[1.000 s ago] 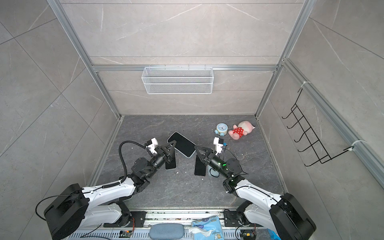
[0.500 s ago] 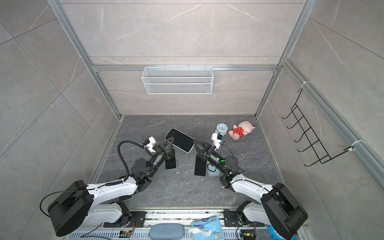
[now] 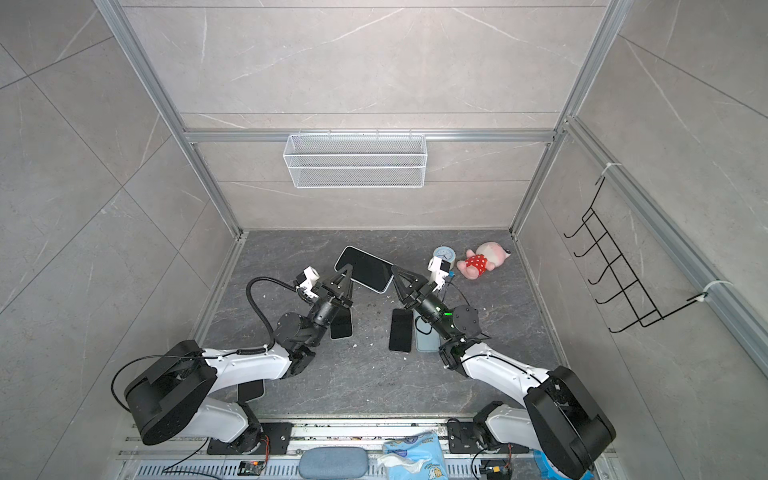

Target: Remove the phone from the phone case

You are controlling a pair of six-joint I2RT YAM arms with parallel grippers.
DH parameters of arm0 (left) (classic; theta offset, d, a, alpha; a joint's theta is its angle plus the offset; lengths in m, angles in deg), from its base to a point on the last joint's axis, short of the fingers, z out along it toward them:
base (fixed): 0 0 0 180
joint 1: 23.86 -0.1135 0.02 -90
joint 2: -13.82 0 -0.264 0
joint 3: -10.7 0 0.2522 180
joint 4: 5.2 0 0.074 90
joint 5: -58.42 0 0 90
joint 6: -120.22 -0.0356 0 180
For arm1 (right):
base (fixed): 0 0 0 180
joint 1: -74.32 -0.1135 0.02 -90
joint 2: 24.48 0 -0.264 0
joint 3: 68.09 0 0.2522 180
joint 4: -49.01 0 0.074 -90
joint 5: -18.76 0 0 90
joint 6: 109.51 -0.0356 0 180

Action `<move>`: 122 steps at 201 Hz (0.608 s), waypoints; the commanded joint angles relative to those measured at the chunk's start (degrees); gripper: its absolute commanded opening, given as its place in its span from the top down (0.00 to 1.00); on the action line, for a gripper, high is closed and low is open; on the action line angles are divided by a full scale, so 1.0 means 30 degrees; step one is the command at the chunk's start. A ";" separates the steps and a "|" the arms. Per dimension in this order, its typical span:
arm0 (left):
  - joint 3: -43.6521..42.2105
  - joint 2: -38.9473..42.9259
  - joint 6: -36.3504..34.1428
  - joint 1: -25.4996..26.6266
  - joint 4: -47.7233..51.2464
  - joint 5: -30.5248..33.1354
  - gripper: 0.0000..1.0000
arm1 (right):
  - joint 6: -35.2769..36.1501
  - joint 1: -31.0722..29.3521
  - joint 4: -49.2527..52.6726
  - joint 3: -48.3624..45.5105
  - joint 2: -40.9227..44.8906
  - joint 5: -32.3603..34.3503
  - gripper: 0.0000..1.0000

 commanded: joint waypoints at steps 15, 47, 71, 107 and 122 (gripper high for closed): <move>0.0308 -0.0909 0.0074 0.0985 0.0922 -0.1550 1.00 | -0.1492 -0.0193 -0.3452 0.2050 0.0880 0.0346 0.83; 0.0408 -0.1118 0.0060 0.1047 0.0918 -0.1462 1.00 | -0.1770 -0.0167 -0.3460 0.2558 0.0936 0.0430 0.79; 0.0408 -0.1162 0.0089 0.1074 0.0937 -0.1370 1.00 | -0.1931 -0.0148 -0.3452 0.2849 0.0906 0.0455 0.78; 0.0495 -0.1330 0.0118 0.1121 0.0920 -0.1300 1.00 | -0.2169 -0.0146 -0.3452 0.3043 0.0845 0.0544 0.80; 0.0498 -0.1360 0.0090 0.1194 0.0925 -0.1169 1.00 | -0.2209 -0.0137 -0.3452 0.2987 0.0826 0.0607 0.83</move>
